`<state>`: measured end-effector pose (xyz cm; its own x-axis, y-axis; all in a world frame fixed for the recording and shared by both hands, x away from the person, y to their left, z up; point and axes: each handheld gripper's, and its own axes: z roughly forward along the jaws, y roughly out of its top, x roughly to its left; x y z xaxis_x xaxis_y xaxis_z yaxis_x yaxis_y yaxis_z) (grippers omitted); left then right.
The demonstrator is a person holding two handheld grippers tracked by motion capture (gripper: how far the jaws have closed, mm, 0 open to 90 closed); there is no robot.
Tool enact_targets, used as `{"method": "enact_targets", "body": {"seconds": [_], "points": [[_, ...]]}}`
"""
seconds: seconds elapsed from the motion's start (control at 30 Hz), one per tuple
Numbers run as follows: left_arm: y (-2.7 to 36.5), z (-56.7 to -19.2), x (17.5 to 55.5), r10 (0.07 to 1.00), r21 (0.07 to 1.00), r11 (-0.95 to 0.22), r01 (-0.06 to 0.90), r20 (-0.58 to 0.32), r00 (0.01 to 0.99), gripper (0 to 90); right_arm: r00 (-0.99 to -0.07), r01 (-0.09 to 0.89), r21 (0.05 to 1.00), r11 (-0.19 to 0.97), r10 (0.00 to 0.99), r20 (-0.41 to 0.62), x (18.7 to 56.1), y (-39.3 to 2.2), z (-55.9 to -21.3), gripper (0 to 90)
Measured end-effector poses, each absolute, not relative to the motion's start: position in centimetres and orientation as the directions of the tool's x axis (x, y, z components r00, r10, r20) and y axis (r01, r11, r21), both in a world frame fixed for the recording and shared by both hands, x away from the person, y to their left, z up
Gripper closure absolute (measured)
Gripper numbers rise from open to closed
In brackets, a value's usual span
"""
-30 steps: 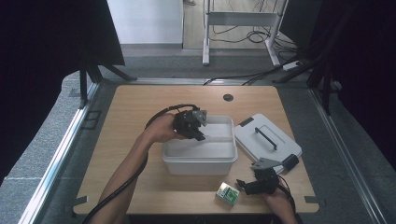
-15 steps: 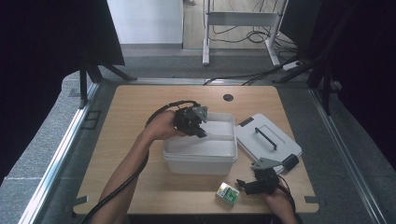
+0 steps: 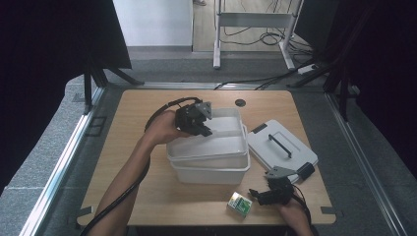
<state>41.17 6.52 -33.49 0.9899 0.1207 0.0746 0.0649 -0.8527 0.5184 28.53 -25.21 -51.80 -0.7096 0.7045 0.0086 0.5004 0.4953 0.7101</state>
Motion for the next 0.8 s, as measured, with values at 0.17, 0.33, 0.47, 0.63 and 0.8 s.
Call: {"method": "enact_targets", "body": {"seconds": [0.17, 0.33, 0.47, 0.63, 0.8], "points": [[8.0, -33.4, 41.7, 0.201, 0.518, -0.846, 0.131, 0.082, 0.976, 89.0, -0.71, 0.499, 0.711, 0.496, 0.704, 0.007, 28.5, -25.2, -51.8, 7.5], [9.7, -33.6, 42.3, 0.288, 0.507, -0.836, 0.212, 0.075, 0.955, 89.0, -0.71, 0.5, 0.71, 0.496, 0.704, 0.008, 28.5, -25.2, -51.8, 7.5], [11.0, -33.7, 42.7, 0.354, 0.506, -0.819, 0.272, 0.071, 0.932, 89.0, -0.71, 0.501, 0.71, 0.495, 0.705, 0.009, 28.5, -25.2, -51.8, 7.5], [12.9, -33.8, 43.2, 0.439, 0.513, -0.786, 0.344, 0.071, 0.896, 89.0, -0.71, 0.5, 0.71, 0.495, 0.704, 0.008, 28.5, -25.2, -51.8, 7.5], [14.4, -33.9, 43.4, 0.505, 0.509, -0.762, 0.401, 0.079, 0.859, 89.0, -0.709, 0.501, 0.709, 0.495, 0.705, 0.009, 28.5, -25.2, -51.8, 7.5]]}}
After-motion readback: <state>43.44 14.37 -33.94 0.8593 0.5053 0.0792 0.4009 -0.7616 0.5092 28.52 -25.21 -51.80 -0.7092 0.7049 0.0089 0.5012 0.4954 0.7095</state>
